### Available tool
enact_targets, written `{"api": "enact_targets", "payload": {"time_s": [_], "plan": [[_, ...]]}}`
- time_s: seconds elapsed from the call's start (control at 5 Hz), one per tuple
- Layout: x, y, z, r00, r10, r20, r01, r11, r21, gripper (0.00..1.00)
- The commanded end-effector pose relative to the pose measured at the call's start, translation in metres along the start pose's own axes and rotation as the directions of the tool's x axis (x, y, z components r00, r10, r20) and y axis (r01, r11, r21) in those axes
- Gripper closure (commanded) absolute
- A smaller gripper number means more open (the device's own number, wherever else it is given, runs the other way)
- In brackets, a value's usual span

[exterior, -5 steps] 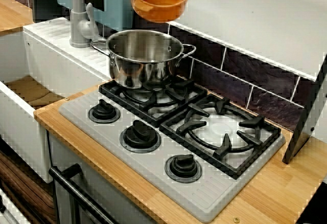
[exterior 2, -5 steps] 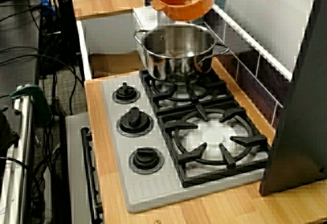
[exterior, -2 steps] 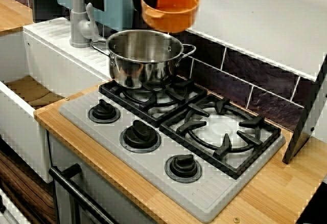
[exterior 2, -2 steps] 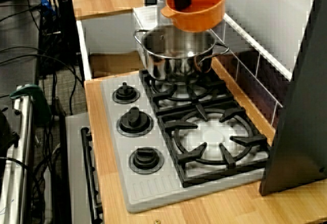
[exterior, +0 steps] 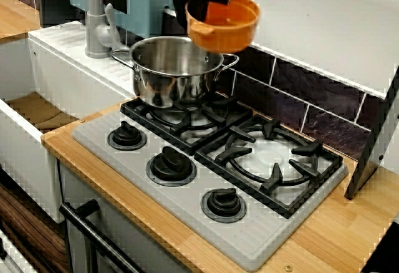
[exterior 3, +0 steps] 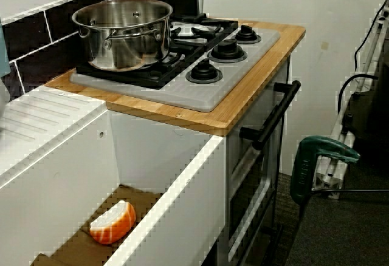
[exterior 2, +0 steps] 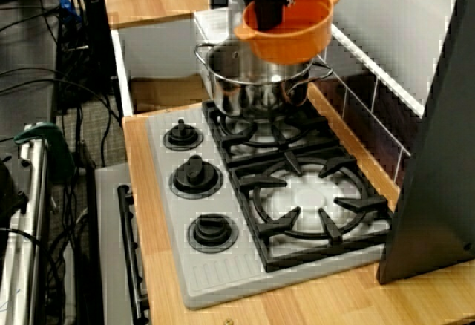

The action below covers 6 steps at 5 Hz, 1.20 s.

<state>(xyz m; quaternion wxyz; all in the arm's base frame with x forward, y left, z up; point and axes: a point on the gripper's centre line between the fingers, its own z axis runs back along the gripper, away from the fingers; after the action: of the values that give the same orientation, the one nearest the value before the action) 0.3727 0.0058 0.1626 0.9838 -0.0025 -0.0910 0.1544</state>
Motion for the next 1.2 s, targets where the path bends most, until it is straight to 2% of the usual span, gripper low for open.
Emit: {"api": "enact_targets", "payload": {"time_s": [0.0, 0.4, 0.6, 0.8, 1.0], "plan": [[-0.023, -0.026, 0.015, 0.997, -0.069, 0.032, 0.069, 0.997, -0.025, 1.00], [-0.035, -0.048, 0.001, 0.995, -0.096, 0.000, 0.095, 0.995, -0.041, 1.00], [-0.039, -0.059, -0.011, 0.993, -0.092, 0.071, 0.094, 0.995, -0.023, 1.00], [-0.041, -0.061, -0.024, 0.995, -0.085, 0.050, 0.086, 0.996, -0.021, 1.00], [-0.046, -0.068, -0.042, 0.994, -0.094, 0.060, 0.095, 0.995, -0.023, 1.00]]}}
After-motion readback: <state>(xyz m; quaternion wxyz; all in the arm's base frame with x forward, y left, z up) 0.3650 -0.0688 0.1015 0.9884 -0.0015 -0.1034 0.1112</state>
